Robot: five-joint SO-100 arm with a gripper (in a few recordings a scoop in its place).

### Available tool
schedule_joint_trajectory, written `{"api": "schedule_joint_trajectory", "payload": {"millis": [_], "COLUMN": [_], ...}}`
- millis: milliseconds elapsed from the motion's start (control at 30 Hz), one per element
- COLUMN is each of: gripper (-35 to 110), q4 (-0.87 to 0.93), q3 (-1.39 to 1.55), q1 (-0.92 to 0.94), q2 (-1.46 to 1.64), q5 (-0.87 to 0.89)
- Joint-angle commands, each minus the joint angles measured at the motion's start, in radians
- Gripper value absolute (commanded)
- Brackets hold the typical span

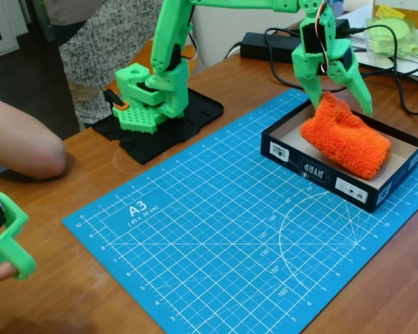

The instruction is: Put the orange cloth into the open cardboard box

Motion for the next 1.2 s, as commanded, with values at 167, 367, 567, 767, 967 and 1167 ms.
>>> {"api": "schedule_joint_trajectory", "payload": {"millis": [167,367,567,767,967,1167], "gripper": [39,41,40,7,0,0], "q4": [0.069,0.118,0.181,0.054,-0.077,-0.265], "q3": [0.074,0.020,0.060,0.629,0.979,1.430], "q1": [-0.091,-0.049,0.060,0.290,0.482,0.400], "q2": [0.207,0.413,0.775,1.425,1.531,1.755], "q5": [-0.011,-0.003,-0.028,-0.092,-0.189,-0.195]}}
